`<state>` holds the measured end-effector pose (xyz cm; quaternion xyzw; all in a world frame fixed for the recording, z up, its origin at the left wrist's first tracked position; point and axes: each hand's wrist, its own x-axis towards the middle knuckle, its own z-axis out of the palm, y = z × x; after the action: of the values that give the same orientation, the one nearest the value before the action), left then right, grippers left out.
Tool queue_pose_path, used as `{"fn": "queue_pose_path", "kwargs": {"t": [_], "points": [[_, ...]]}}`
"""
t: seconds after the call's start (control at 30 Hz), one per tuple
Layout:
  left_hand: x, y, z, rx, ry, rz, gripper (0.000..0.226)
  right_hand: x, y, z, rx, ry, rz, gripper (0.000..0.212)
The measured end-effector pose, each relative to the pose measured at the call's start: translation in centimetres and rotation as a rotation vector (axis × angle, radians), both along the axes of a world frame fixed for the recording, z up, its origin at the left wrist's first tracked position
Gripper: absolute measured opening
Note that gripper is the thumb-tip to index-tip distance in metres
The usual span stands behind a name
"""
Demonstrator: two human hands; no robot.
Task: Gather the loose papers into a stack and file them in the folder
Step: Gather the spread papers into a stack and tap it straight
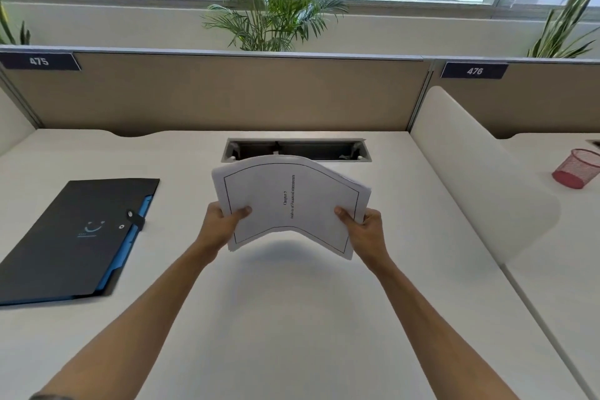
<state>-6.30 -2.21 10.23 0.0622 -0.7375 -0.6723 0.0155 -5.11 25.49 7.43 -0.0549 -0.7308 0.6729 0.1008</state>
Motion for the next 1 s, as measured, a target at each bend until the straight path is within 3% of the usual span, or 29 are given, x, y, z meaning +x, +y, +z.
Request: {"fn": "queue_pose_path", "kwargs": {"t": [0.13, 0.3, 0.7, 0.83, 1.0], "points": [[1.1, 0.9, -2.0, 0.031, 0.045, 0.087, 0.017, 0.4, -0.9, -1.7, -0.017, -0.013, -0.037, 0.044], [2.3, 1.1, -4.4, 0.030, -0.013, 0.046, 0.016, 1.1, -1.4, -2.8, 0.012, -0.086, -0.024, 0.010], [1.9, 0.9, -5.7, -0.027, -0.032, 0.032, 0.009, 1.8, -1.8, -3.5, 0.020, -0.140, -0.054, 0.005], [1.0, 0.7, -4.4, -0.090, 0.000, 0.065, 0.026, 1.2, -1.6, -1.5, 0.046, -0.088, -0.081, 0.005], [-1.0, -0.3, -1.8, -0.230, 0.048, 0.021, 0.016, -0.7, -1.0, 2.9, 0.090, 0.067, -0.258, 0.020]]}}
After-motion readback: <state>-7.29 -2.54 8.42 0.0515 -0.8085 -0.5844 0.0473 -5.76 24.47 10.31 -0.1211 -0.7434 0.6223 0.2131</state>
